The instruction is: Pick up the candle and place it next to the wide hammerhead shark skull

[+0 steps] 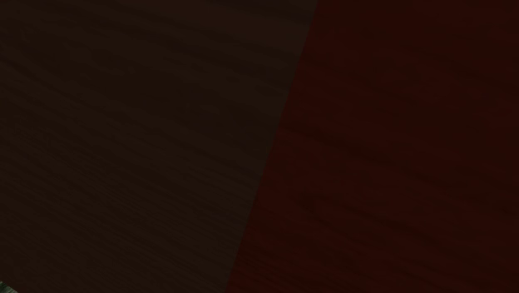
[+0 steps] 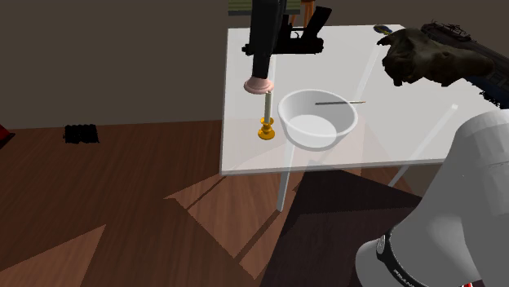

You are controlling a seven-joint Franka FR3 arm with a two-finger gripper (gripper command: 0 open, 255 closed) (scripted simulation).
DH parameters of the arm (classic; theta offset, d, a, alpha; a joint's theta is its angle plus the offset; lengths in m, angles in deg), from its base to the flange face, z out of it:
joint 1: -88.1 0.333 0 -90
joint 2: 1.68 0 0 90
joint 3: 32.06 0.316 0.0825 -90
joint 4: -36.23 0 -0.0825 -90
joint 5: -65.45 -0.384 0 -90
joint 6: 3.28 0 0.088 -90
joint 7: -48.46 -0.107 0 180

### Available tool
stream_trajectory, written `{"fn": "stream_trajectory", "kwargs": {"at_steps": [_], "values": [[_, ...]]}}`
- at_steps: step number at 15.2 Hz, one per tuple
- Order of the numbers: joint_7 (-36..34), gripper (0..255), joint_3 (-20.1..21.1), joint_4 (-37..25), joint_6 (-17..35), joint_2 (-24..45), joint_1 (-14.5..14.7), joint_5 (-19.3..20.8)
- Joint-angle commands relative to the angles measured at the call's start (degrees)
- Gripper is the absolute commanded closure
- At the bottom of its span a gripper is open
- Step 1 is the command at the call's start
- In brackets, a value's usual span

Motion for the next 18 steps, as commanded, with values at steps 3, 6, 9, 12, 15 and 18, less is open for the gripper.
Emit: {"fn": "stream_trajectory", "kwargs": {"at_steps": [3,6,9,12,15,18], "values": [[6.28,0,-5.59,3.07,6.42,2.55,-0.98,1.84],[11.15,0,-9.97,3.93,11.09,5.89,-1.45,2.77],[16.26,0,-14.51,3.93,15.78,10.2,-1.43,3.05],[21.8,0,-19.2,3.07,20.34,15.39,-0.8,2.32],[25.63,0,-22.33,2.54,23.87,19.45,0.04,1.06],[26.03,0,-22.87,3.73,26.53,20.99,0.4,0.63]]}}
